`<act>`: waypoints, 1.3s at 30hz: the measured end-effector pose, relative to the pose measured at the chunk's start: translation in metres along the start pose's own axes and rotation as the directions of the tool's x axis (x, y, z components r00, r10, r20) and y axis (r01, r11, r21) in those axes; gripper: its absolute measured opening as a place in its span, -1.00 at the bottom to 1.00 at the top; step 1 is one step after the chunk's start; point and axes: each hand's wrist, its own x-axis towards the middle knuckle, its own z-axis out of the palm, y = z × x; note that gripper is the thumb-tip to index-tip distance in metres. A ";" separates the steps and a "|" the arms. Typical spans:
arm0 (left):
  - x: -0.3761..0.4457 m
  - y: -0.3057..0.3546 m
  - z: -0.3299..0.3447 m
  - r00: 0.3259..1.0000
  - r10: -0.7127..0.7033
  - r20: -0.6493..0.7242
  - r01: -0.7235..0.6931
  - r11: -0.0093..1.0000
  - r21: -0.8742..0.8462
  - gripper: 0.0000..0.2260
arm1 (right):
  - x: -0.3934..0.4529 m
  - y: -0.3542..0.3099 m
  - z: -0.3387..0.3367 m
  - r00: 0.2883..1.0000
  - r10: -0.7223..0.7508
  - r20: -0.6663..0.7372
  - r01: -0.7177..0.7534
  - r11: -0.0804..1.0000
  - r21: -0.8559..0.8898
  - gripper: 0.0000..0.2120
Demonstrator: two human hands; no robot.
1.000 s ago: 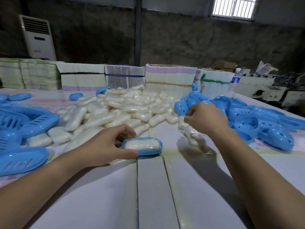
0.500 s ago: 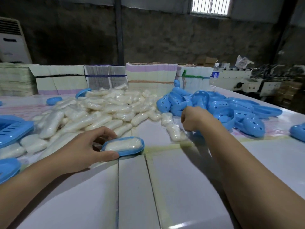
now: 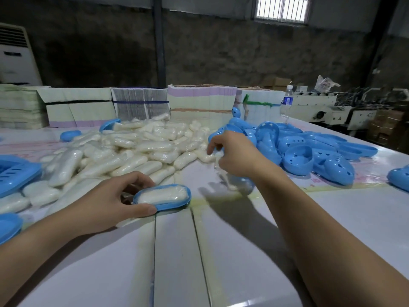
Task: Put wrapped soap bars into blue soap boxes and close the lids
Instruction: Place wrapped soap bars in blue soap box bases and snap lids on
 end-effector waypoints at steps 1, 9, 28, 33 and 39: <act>0.000 0.000 0.000 1.000 -0.007 0.000 0.007 1.000 -0.004 -0.63 | -0.002 -0.010 0.003 0.998 -0.063 -0.031 0.066 0.993 0.101 -0.59; -0.001 -0.002 0.002 1.000 -0.018 -0.023 0.016 0.998 -0.053 -0.44 | -0.018 -0.058 0.008 0.977 -0.090 -0.192 0.211 0.349 0.913 -0.46; -0.002 0.002 -0.001 0.999 -0.029 0.016 0.030 0.998 -0.050 -0.41 | -0.021 -0.051 0.040 0.883 -0.288 0.372 0.050 0.843 0.536 -0.50; -0.003 0.006 -0.002 0.999 -0.018 0.030 0.021 0.994 -0.110 -0.37 | -0.021 -0.051 0.046 0.915 -0.303 0.265 0.091 0.797 0.597 -0.46; -0.003 0.006 -0.002 0.999 -0.027 0.045 0.033 0.991 -0.127 -0.34 | -0.021 -0.050 0.053 0.914 -0.322 0.247 0.118 0.793 0.598 -0.55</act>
